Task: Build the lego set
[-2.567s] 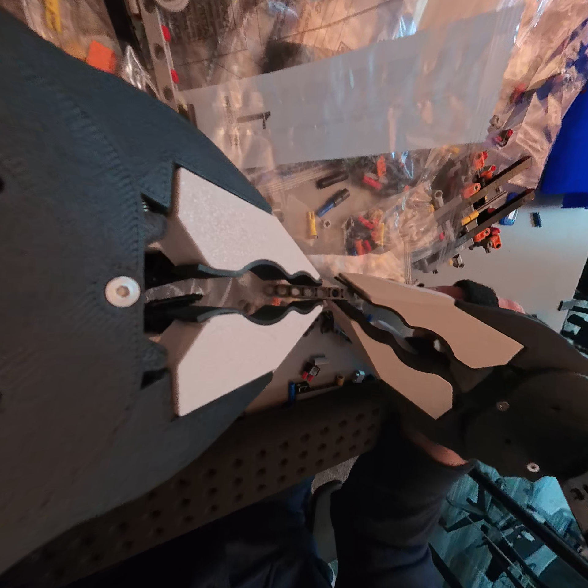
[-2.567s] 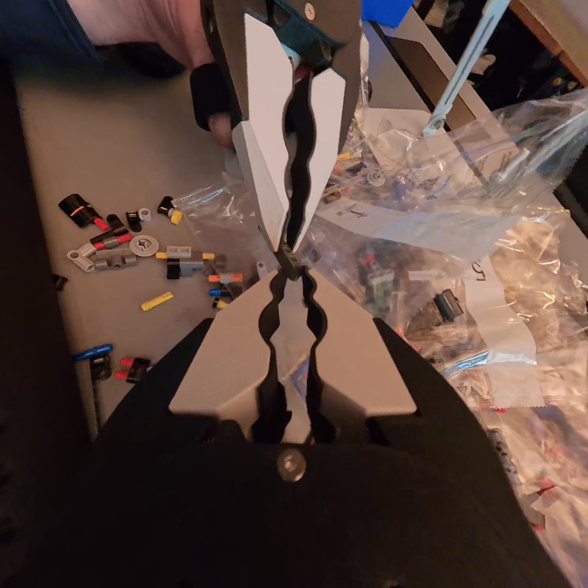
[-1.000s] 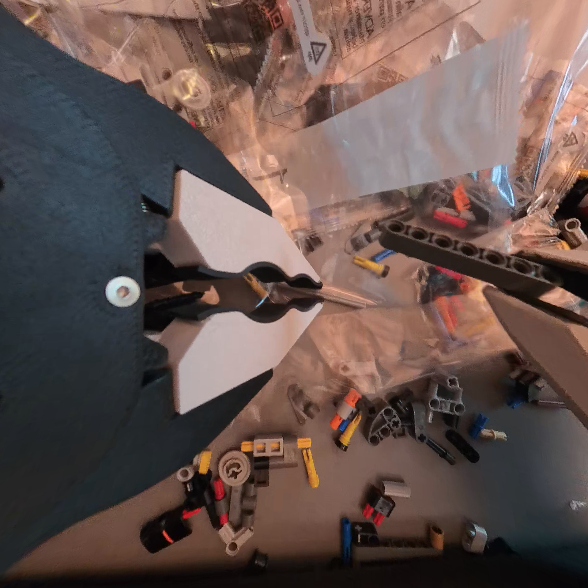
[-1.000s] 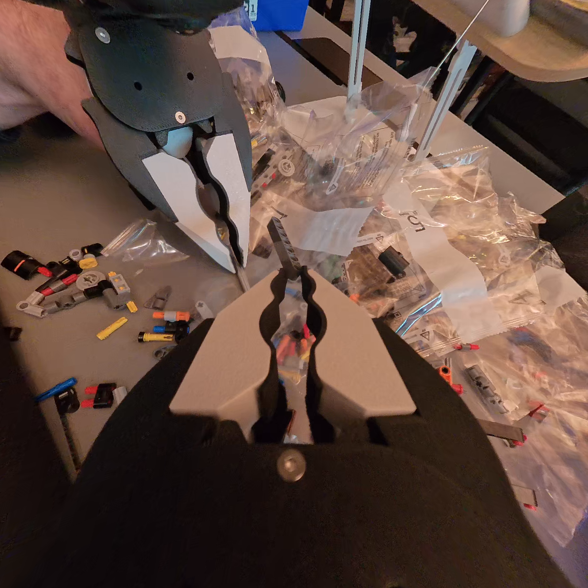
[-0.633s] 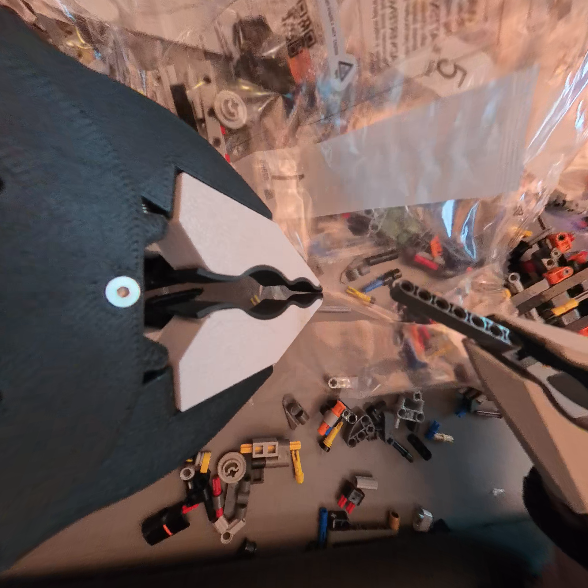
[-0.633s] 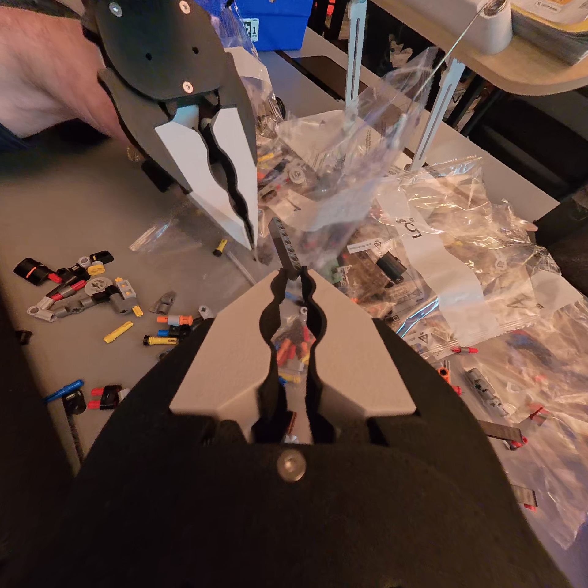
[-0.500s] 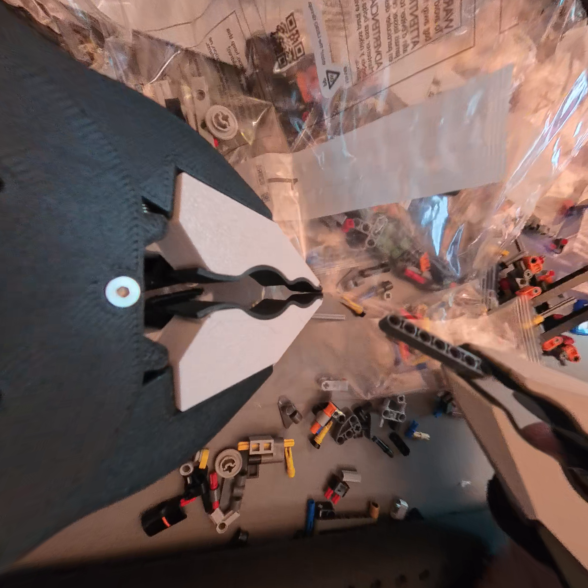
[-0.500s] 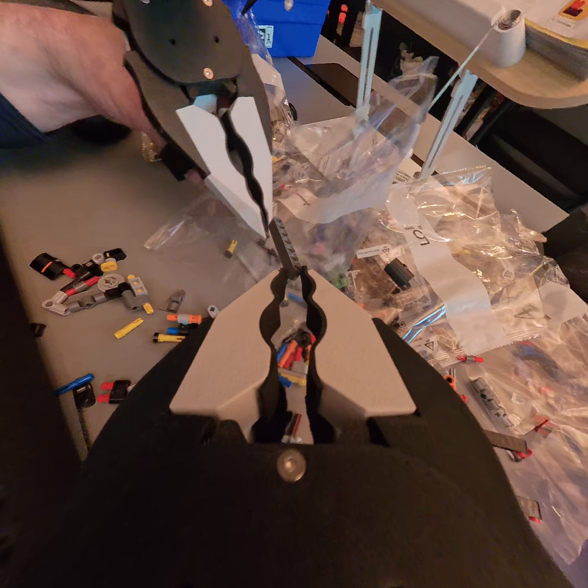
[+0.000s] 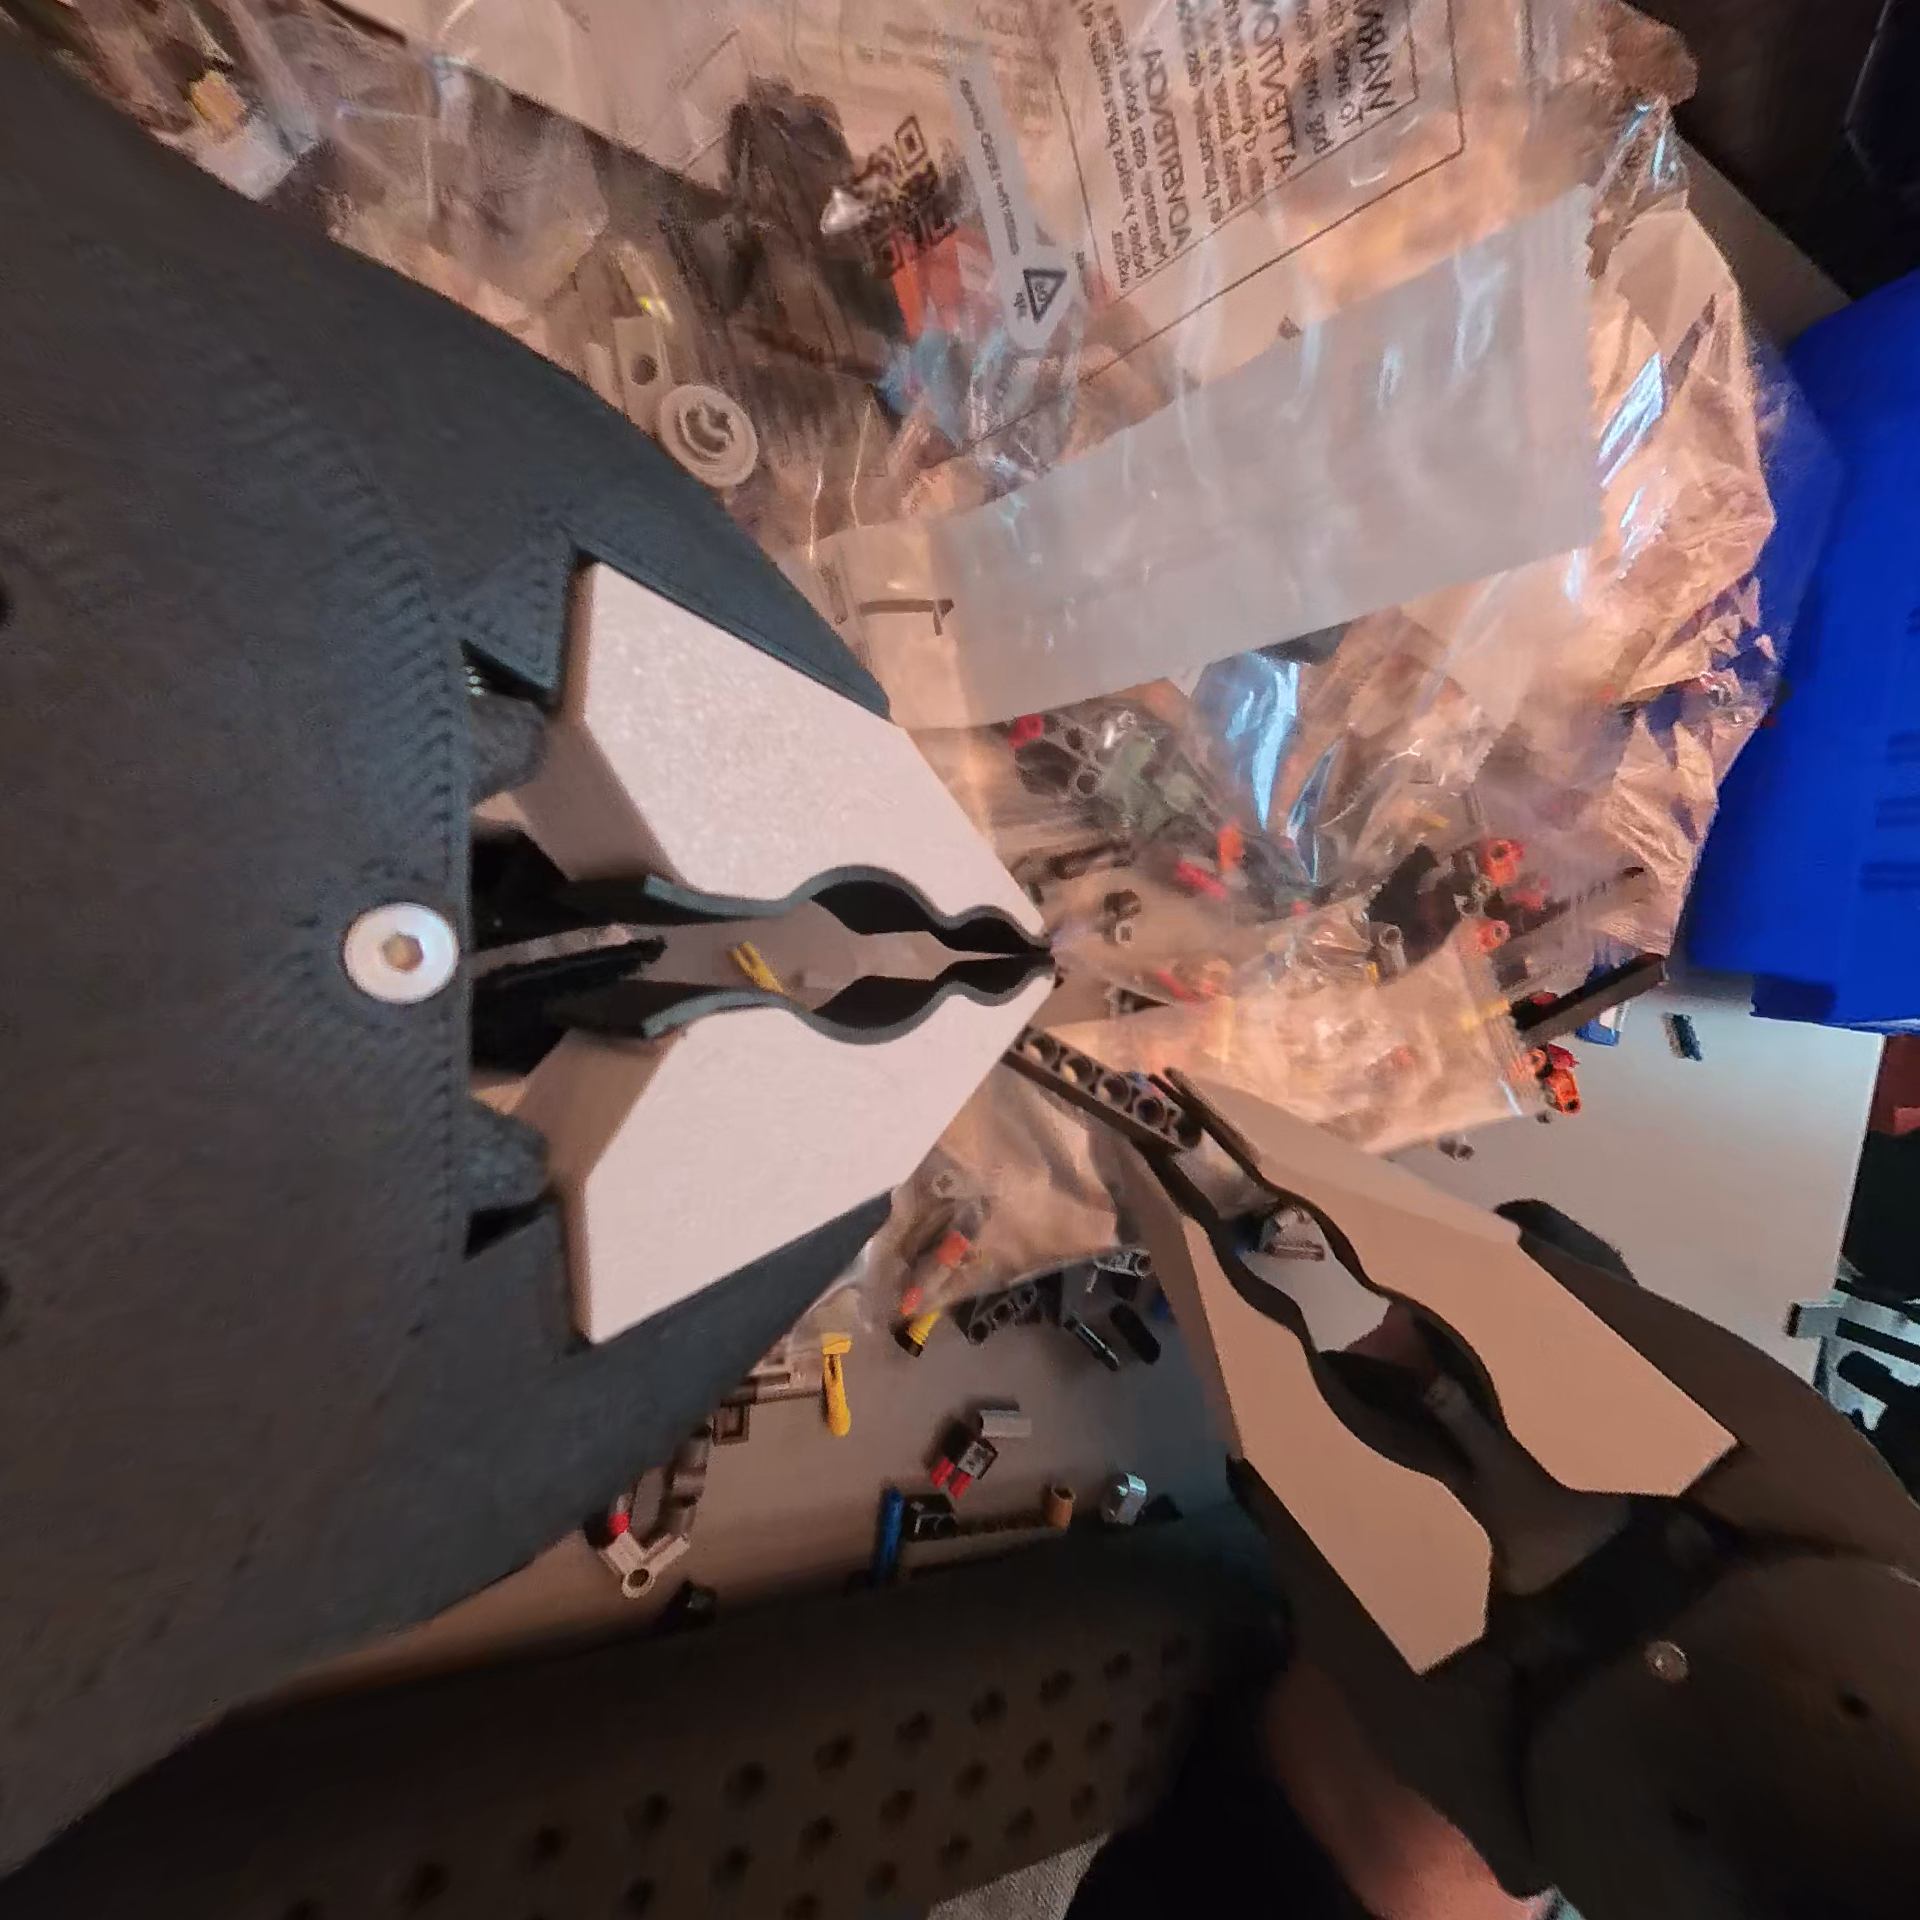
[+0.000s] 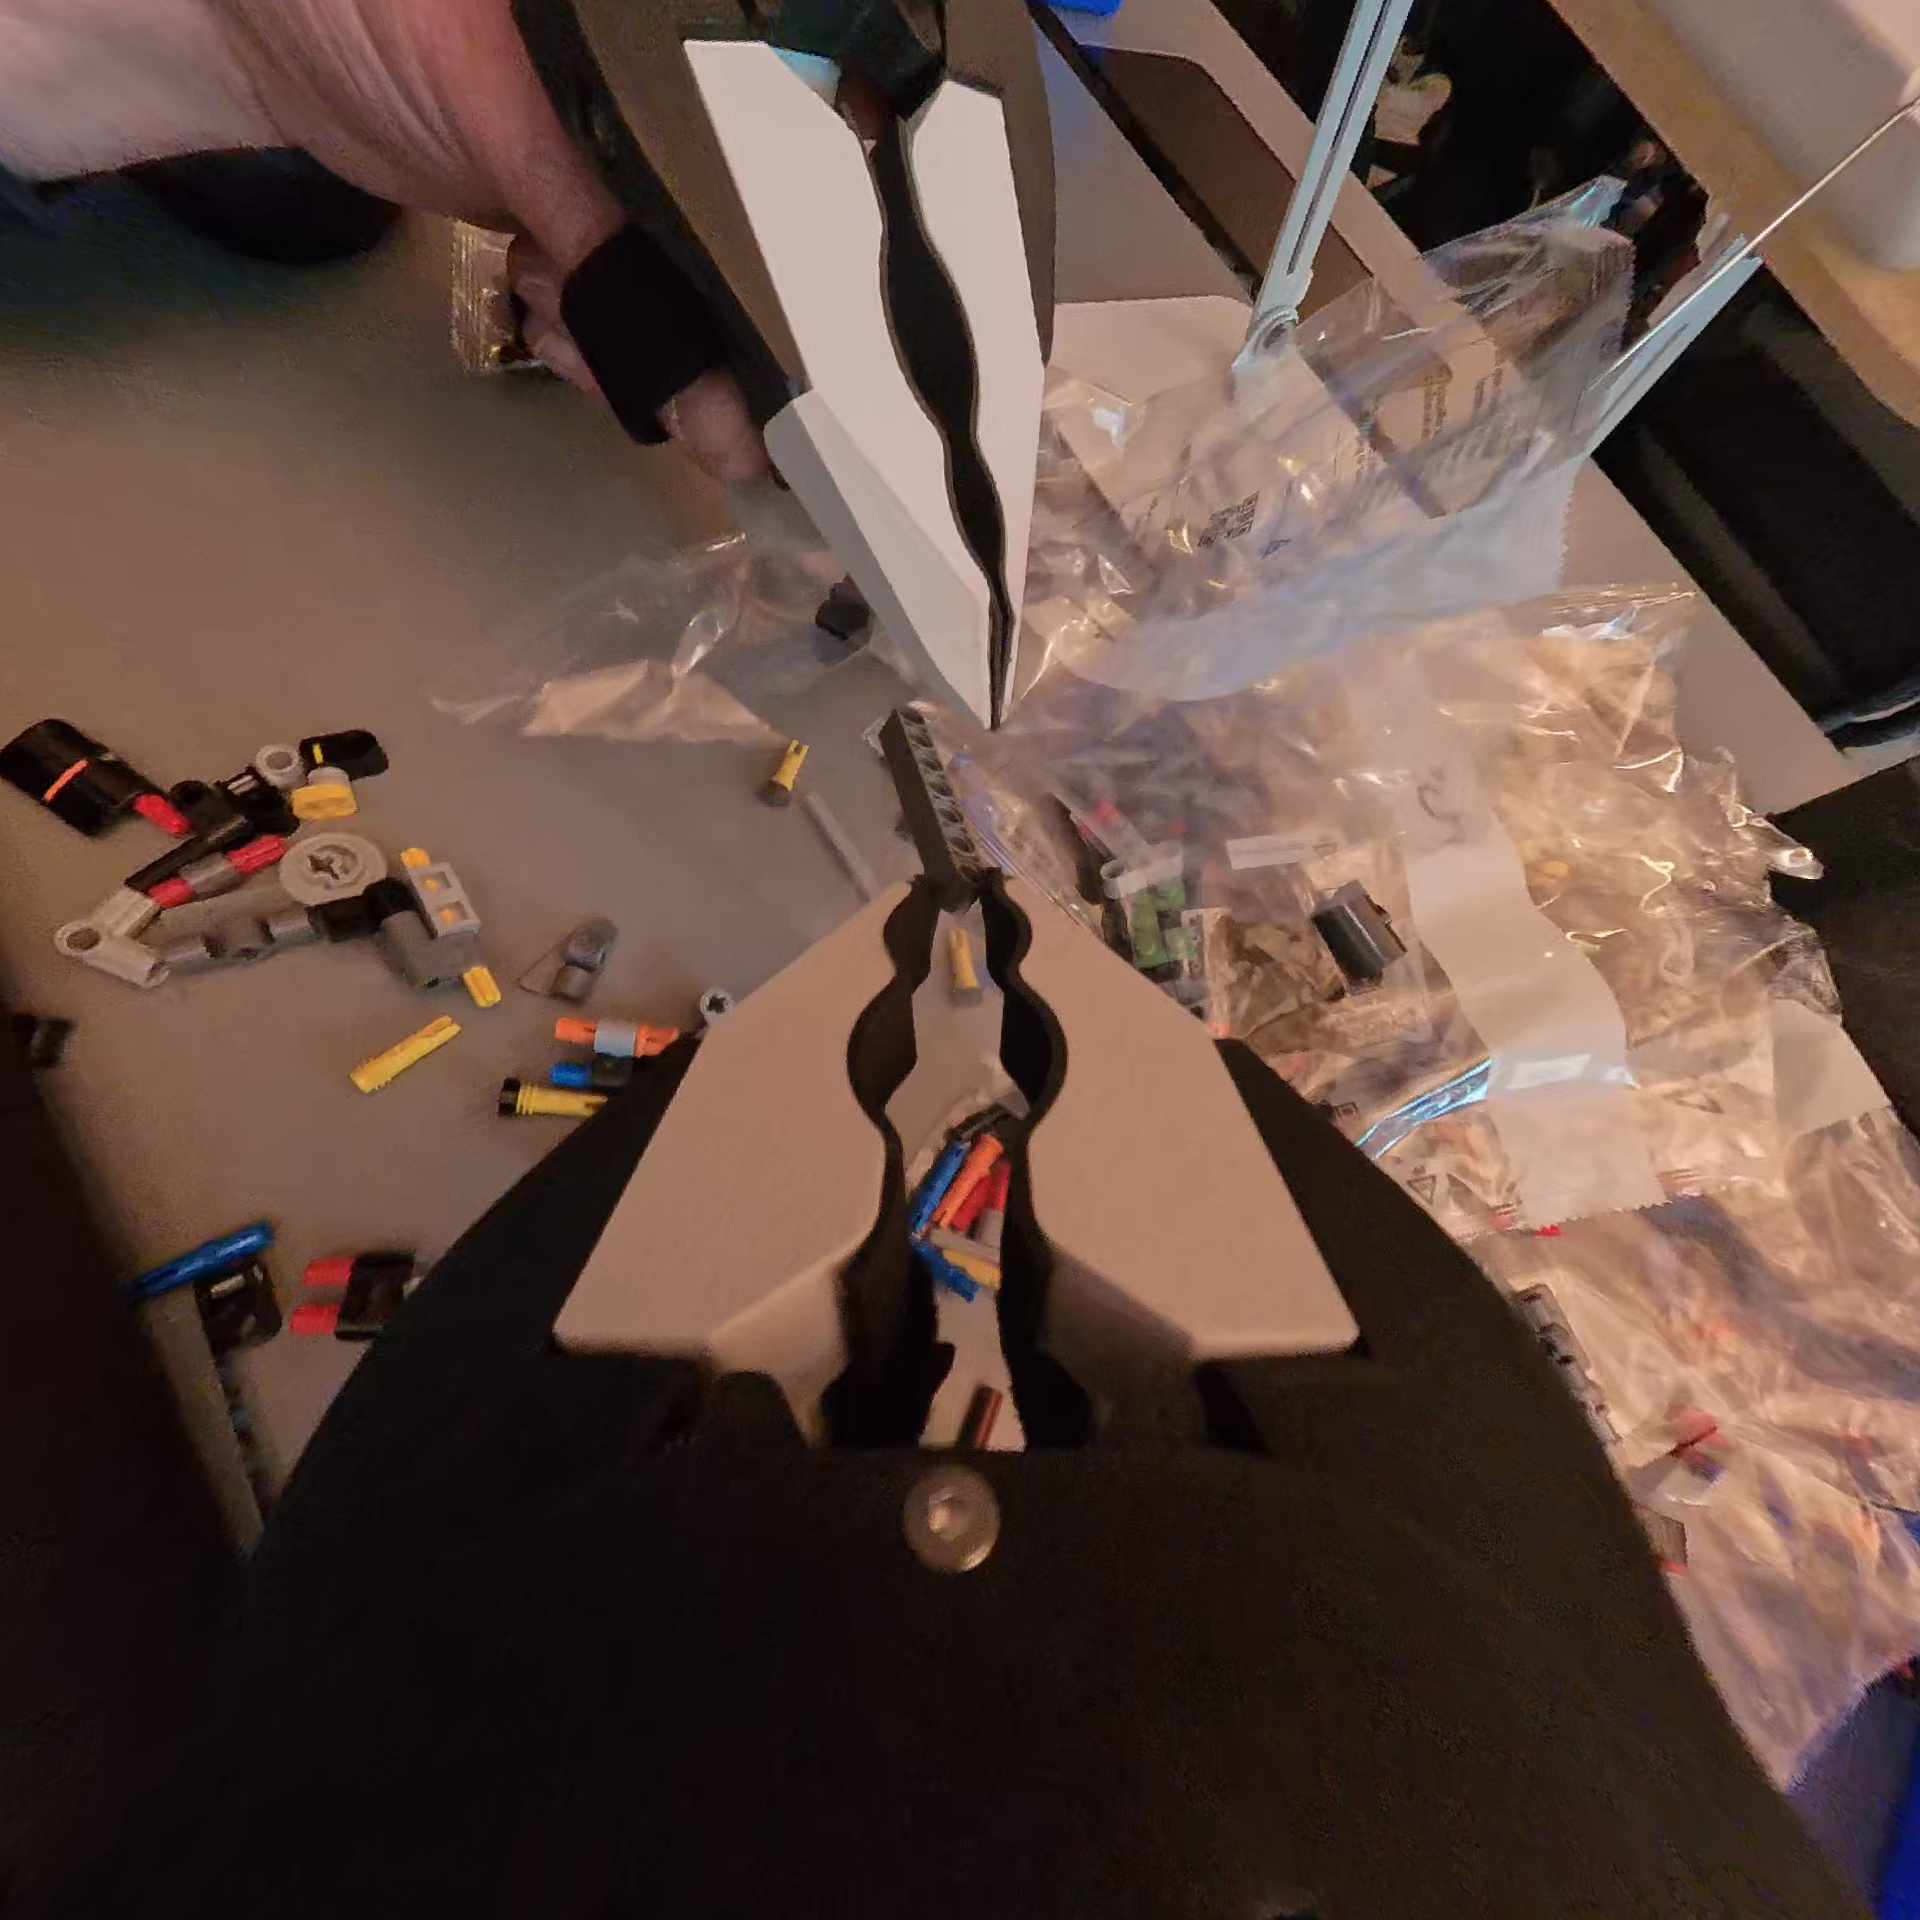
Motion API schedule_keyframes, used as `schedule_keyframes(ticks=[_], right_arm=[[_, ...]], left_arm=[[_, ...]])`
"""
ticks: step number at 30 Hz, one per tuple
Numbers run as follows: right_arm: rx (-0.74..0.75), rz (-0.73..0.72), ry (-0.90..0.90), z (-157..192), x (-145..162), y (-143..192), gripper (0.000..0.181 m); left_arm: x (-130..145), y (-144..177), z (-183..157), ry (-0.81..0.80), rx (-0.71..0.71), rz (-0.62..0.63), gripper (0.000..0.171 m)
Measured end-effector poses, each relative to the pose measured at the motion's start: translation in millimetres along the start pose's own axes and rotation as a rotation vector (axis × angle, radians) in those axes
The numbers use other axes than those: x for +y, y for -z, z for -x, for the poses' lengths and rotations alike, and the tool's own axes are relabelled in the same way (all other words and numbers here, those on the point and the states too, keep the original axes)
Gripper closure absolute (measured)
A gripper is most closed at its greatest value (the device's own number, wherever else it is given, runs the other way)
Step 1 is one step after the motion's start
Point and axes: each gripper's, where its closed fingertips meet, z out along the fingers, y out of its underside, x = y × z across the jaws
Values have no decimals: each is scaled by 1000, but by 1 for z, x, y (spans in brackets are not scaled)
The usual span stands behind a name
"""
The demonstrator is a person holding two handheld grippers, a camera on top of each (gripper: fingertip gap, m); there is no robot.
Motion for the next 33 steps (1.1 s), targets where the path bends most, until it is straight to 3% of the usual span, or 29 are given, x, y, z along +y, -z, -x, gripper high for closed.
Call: schedule_keyframes(ticks=[6, 18, 26, 33], right_arm=[[18, 53, 25, 3, -5, -13, 174], [20, 171, 2, 0, 19, -21, 174], [38, 72, -46, -7, 4, -9, 174], [20, -14, -87, -9, -5, 1, 174]], left_arm=[[-9, 3, -4, 15, 29, -50, 171], [-25, 20, -7, 78, 104, -175, 171], [-33, 33, -3, 127, 134, -251, 171], [-18, 14, -12, 132, 176, -160, 170]])
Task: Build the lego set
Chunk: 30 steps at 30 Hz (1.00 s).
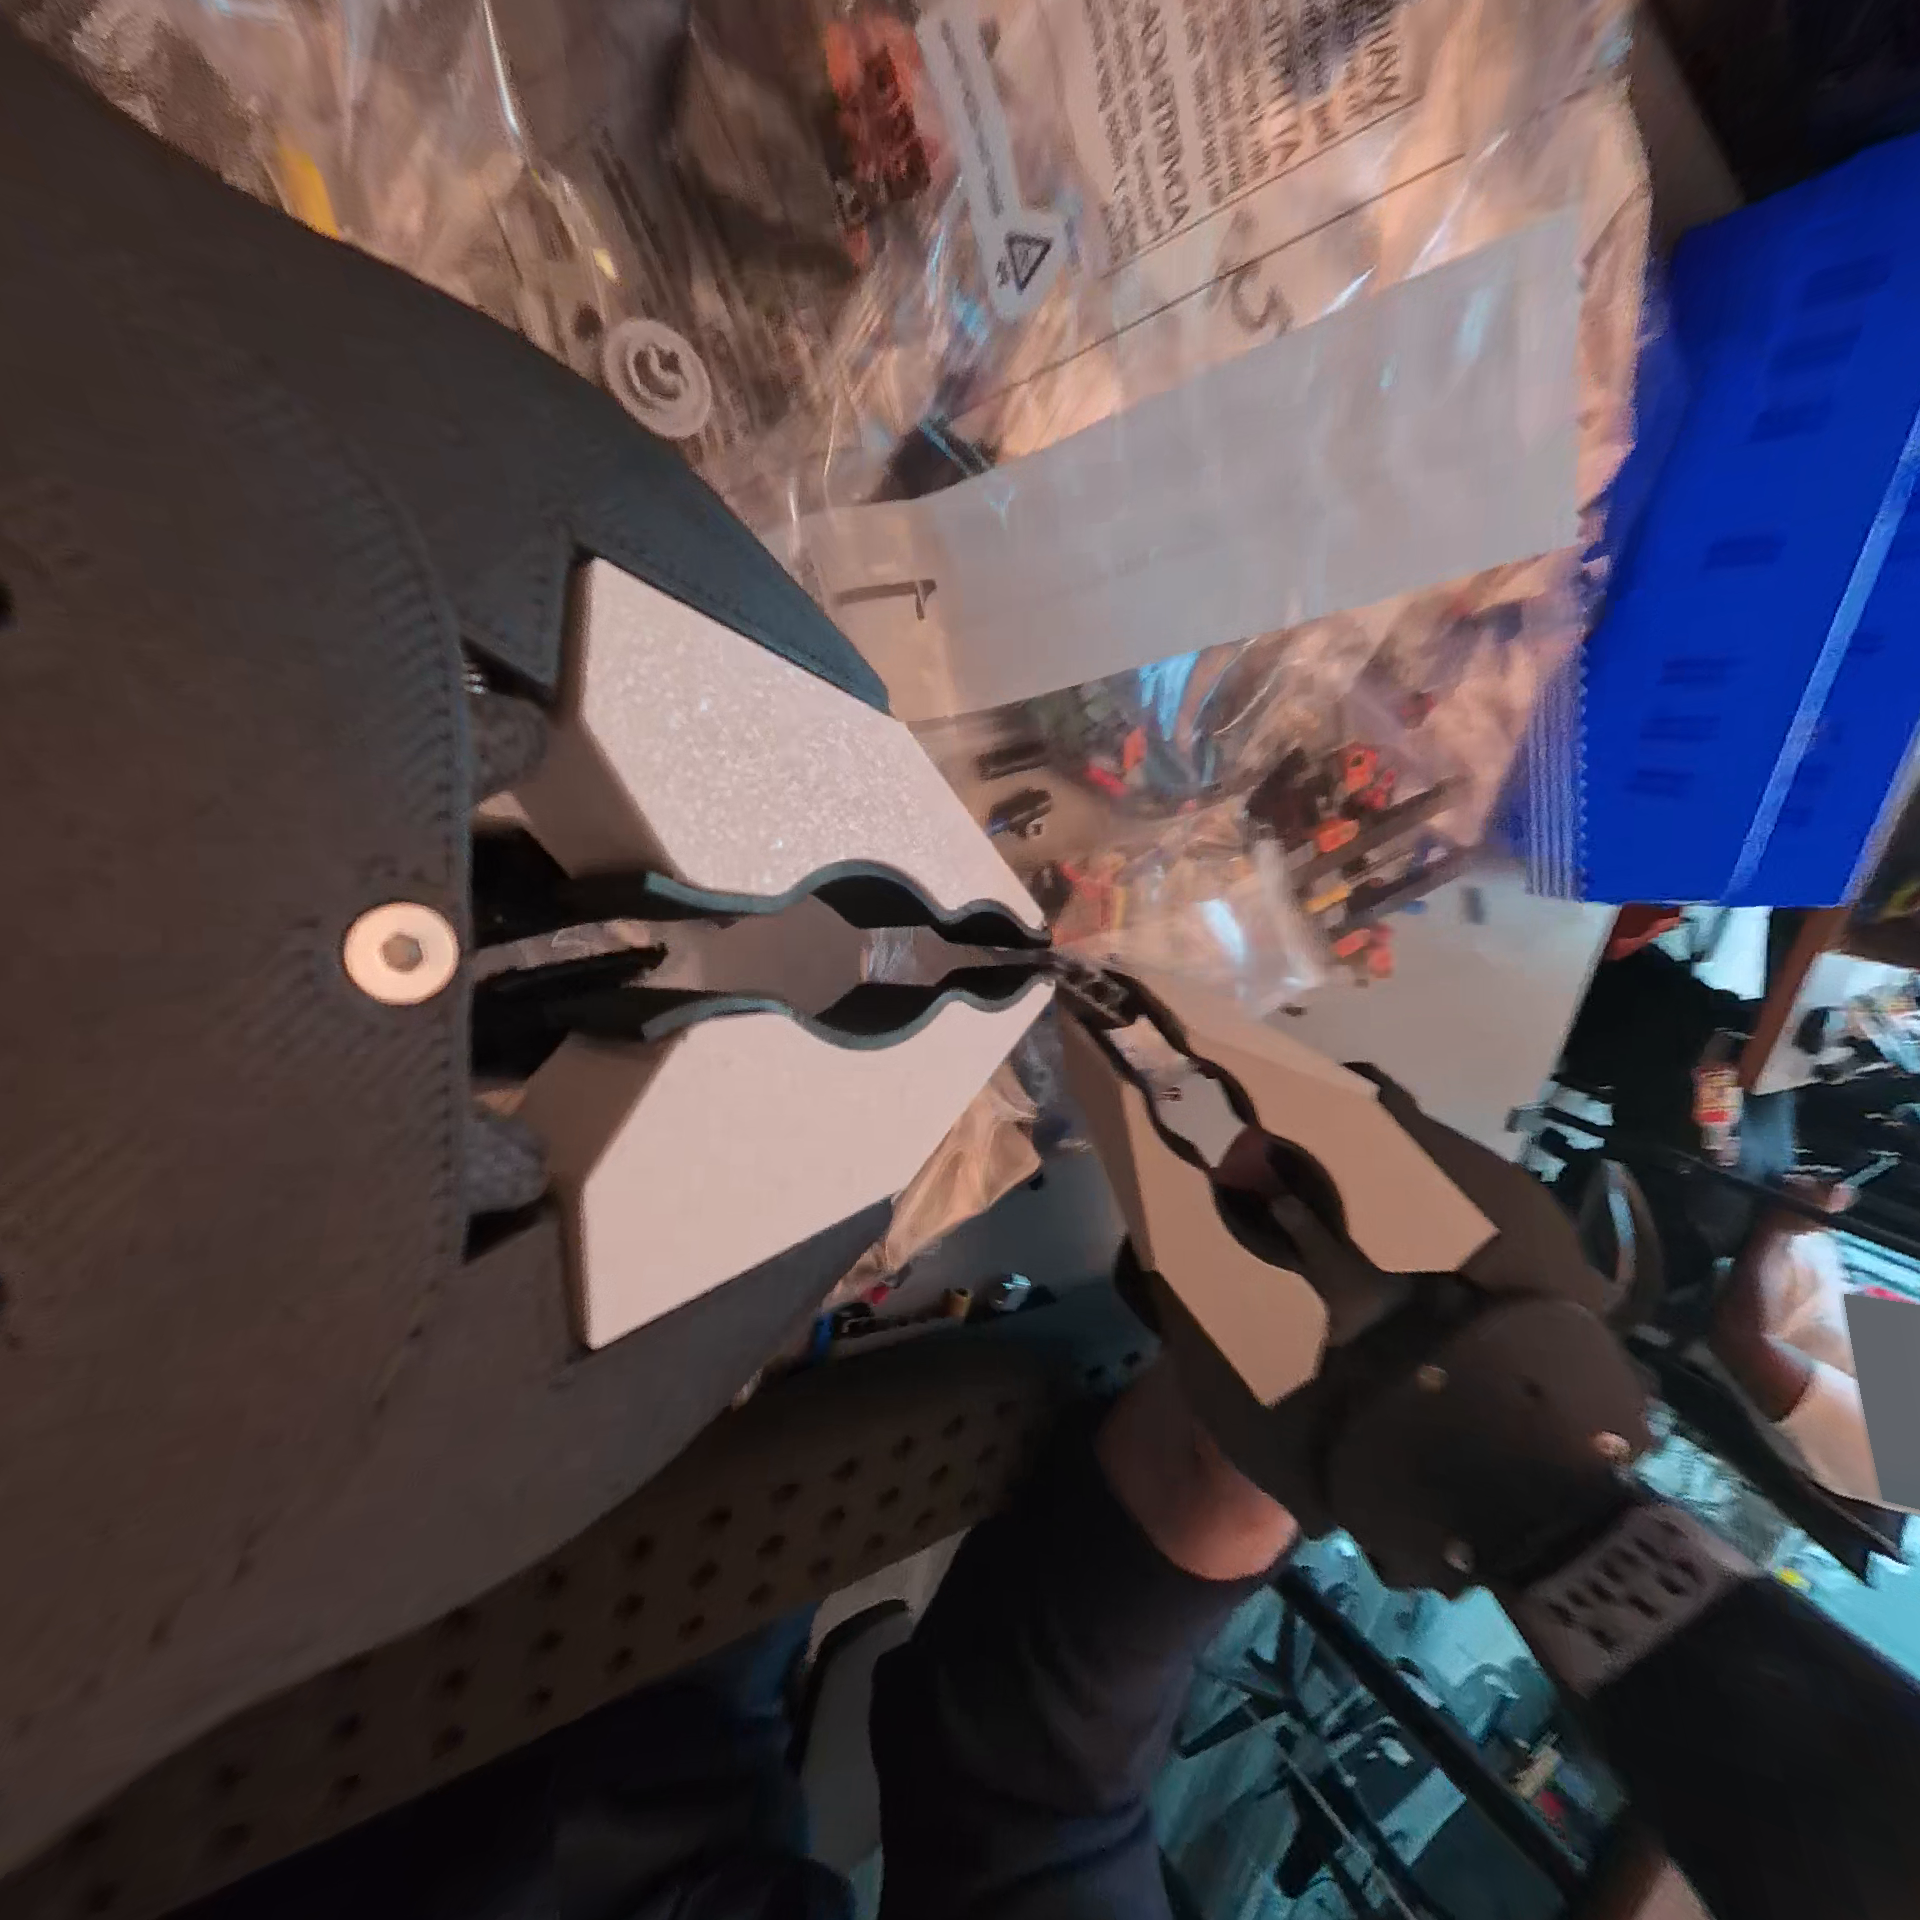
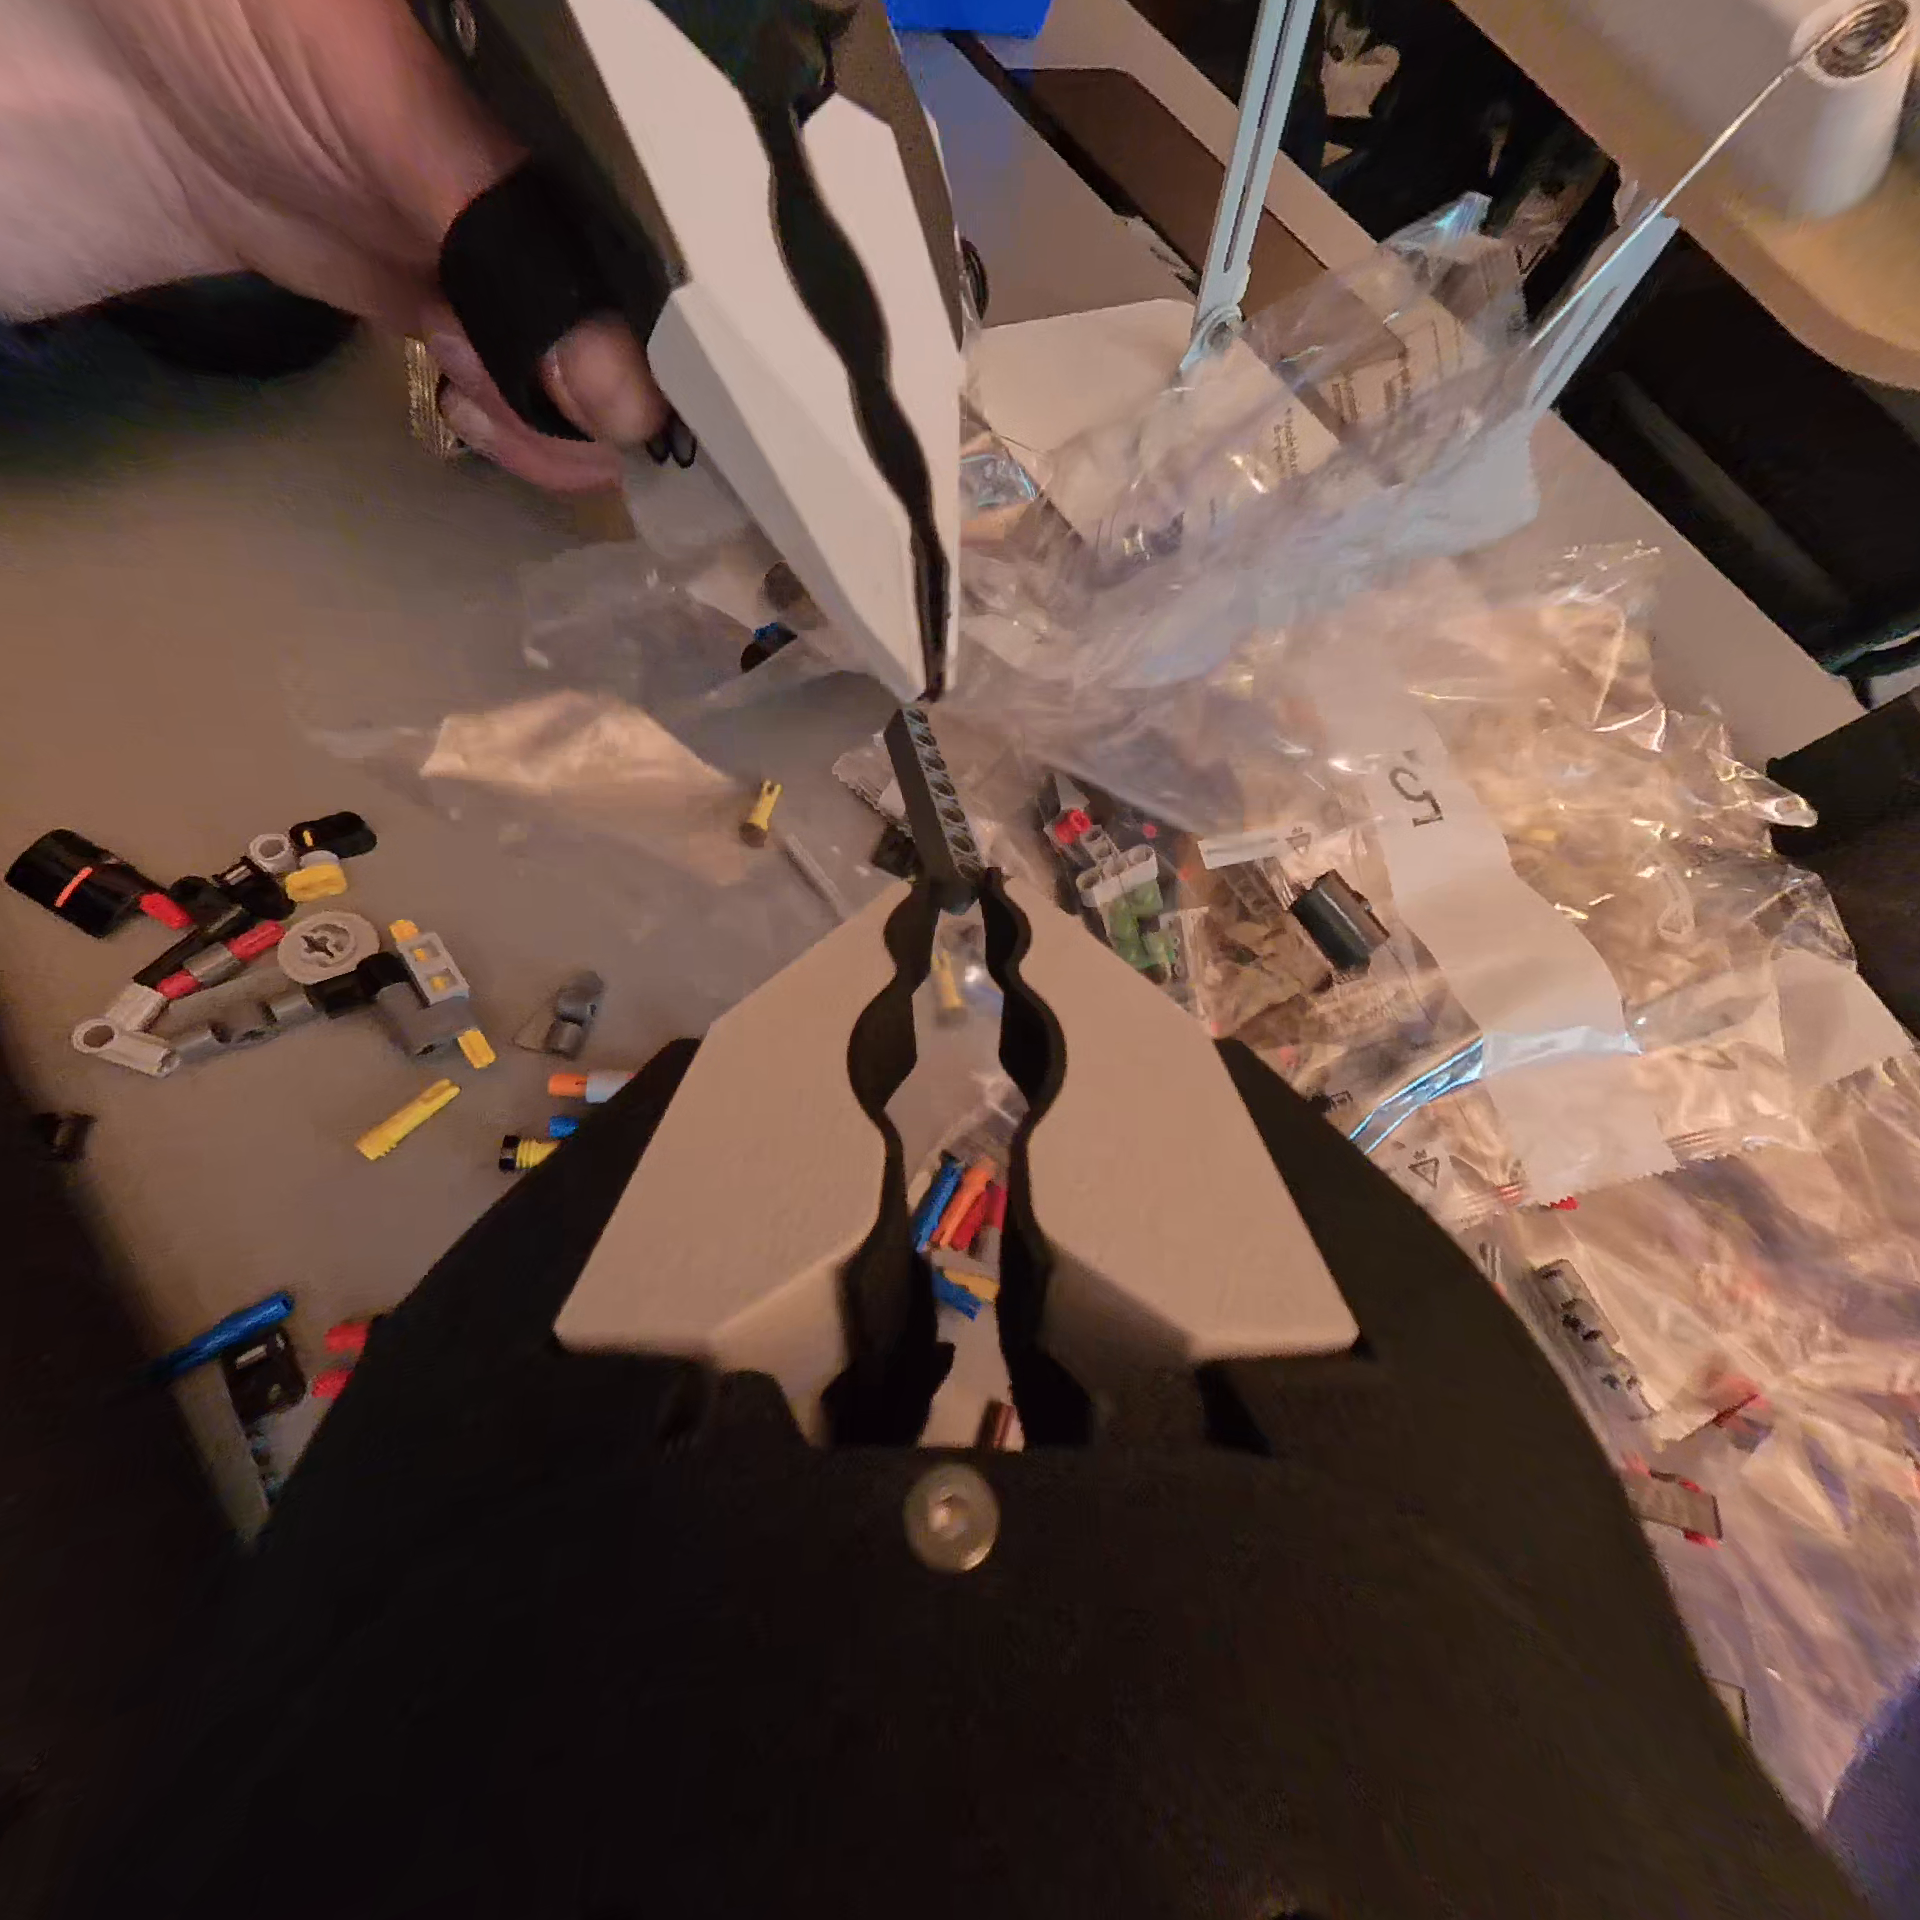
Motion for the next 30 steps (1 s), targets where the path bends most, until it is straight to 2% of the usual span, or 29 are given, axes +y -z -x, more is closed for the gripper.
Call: schedule_keyframes(ticks=[5, 18, 23, 30], right_arm=[[-4, -15, -10, -1, 1, 4, 174], [-29, -63, -18, 1, -2, 12, 174], [-43, -117, -10, 4, -12, 18, 174], [-31, -90, -8, 4, -10, 11, 174]], left_arm=[[11, -6, 5, 7, -20, 53, 166], [3, 2, 8, 19, -36, 14, 171], [1, 4, 8, 34, -25, -5, 171], [2, 0, 1, 35, 16, 1, 171]])
